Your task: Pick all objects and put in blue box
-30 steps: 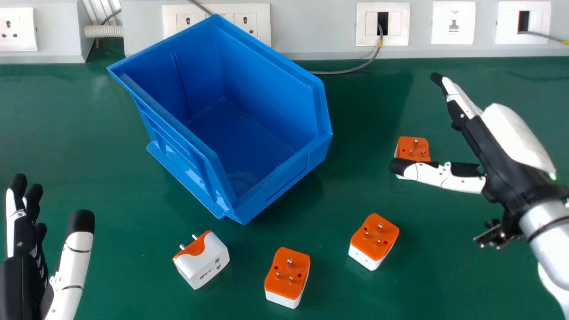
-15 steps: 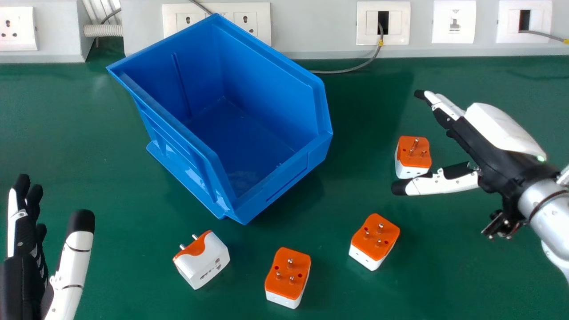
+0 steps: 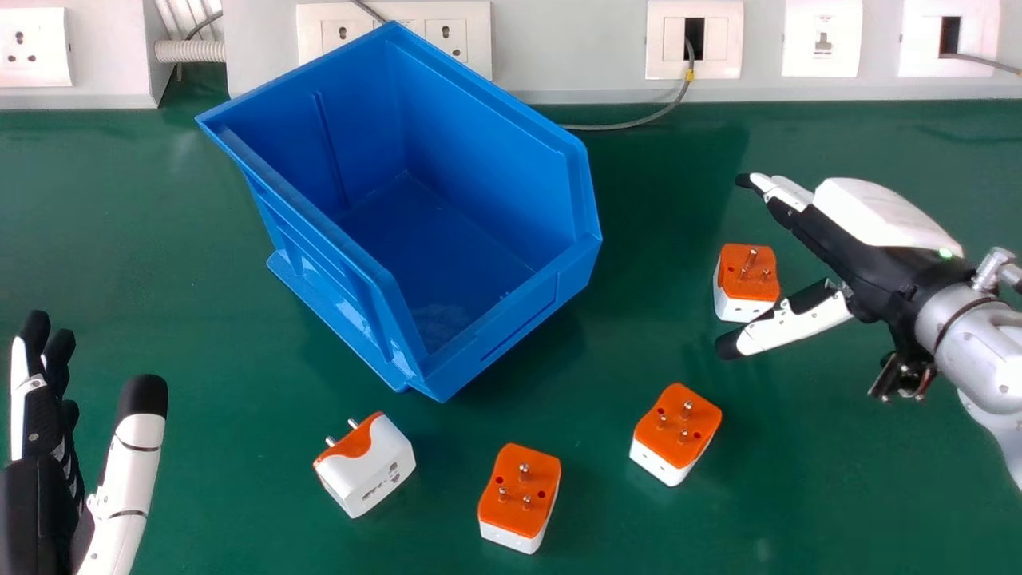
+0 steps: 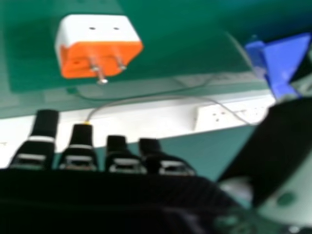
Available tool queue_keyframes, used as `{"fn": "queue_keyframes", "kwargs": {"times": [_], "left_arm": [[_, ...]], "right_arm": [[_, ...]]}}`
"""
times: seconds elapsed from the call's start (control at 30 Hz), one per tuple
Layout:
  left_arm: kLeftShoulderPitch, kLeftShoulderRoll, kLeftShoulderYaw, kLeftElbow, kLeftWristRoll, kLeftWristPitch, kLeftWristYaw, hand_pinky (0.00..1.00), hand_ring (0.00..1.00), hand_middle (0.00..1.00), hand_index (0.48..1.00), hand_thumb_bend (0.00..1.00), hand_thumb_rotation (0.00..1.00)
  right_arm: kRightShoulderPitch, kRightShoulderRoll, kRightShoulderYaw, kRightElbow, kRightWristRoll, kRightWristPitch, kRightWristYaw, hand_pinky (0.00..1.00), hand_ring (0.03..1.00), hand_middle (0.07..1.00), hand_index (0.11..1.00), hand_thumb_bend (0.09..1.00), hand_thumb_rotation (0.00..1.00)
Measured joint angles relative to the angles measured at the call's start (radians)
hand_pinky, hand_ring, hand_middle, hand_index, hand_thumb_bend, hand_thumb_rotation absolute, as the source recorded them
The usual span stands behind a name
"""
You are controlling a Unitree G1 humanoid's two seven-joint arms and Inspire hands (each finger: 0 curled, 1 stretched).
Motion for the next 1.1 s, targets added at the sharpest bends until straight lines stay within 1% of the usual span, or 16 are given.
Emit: {"fn": "queue_keyframes", "kwargs": {"times": [0.17,0.23,0.33,0.47,0.6,0.8,0.9,1.1], "left_arm": [[0.001,0.001,0.0,-0.002,-0.001,0.0,-0.003,1.0,1.0,0.98,0.992,0.64,0.84],[0.0,0.001,0.0,-0.002,-0.001,-0.001,-0.006,1.0,1.0,0.98,0.984,0.63,0.84],[0.0,0.002,0.001,-0.002,0.0,-0.001,-0.007,1.0,1.0,0.98,0.969,0.63,0.84],[0.002,0.002,0.005,-0.002,0.008,0.001,-0.007,1.0,1.0,0.98,0.96,0.62,0.84],[0.005,0.001,0.006,-0.005,0.007,0.003,-0.008,1.0,1.0,0.98,0.967,0.63,0.85],[0.014,-0.001,0.006,-0.018,0.006,0.004,-0.009,1.0,1.0,0.98,0.975,0.64,0.85],[0.019,-0.002,0.006,-0.018,-0.001,0.003,-0.012,1.0,1.0,0.98,0.978,0.64,0.85],[0.02,-0.003,0.006,-0.018,-0.001,0.003,-0.013,1.0,1.0,0.98,0.98,0.64,0.85]], "right_arm": [[-0.064,-0.001,0.04,0.076,-0.024,-0.005,0.01,0.86,0.946,0.984,0.964,0.796,0.37],[-0.103,-0.001,0.06,0.116,-0.04,-0.007,0.018,0.87,0.948,0.985,0.965,0.791,0.37],[-0.159,-0.001,0.088,0.186,-0.051,-0.013,0.024,0.87,0.952,0.986,0.965,0.793,0.36],[-0.225,0.005,0.129,0.264,-0.084,-0.013,0.025,0.88,0.957,0.987,0.966,0.799,0.36],[-0.282,0.024,0.174,0.344,-0.114,-0.004,0.026,0.89,0.97,0.992,0.97,0.807,0.38],[-0.346,0.05,0.222,0.458,-0.127,0.001,0.029,0.91,0.978,0.995,0.975,0.802,0.38],[-0.369,0.064,0.238,0.5,-0.129,0.006,0.033,0.92,0.983,0.997,0.978,0.785,0.36],[-0.394,0.073,0.264,0.538,-0.131,0.009,0.032,0.92,0.986,0.998,0.98,0.782,0.36]]}}
